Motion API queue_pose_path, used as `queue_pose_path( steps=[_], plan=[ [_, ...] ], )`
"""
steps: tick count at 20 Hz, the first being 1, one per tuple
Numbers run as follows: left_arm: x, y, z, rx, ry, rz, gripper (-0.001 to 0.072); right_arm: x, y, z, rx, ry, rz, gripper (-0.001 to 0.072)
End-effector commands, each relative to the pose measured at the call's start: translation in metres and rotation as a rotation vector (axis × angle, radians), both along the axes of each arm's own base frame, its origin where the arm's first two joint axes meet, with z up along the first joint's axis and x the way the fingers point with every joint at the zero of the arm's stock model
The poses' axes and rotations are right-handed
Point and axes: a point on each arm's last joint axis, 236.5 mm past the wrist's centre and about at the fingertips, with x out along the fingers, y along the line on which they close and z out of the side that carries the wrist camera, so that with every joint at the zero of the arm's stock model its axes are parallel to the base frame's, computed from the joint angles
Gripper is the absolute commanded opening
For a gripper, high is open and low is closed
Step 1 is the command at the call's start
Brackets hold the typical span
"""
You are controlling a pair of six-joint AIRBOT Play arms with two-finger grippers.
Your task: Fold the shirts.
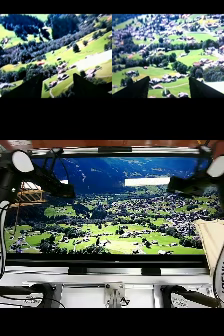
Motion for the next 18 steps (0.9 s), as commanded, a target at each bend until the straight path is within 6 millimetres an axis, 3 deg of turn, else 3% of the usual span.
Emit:
queue_pose_path(
  steps=[1,11,18],
  plan=[
    [-0.007,0.026,-0.038,0.129,0.131,0.047,0.0464,-0.009,0.025,-0.019,-0.147,0.114,0.105,0.0616],
    [0.012,0.022,-0.031,0.102,0.040,0.058,0.0462,-0.006,0.028,-0.018,-0.128,0.099,0.091,0.0615],
    [0.012,0.022,-0.031,0.102,0.041,0.058,0.0463,-0.006,0.028,-0.018,-0.128,0.099,0.091,0.0615]
  ],
)
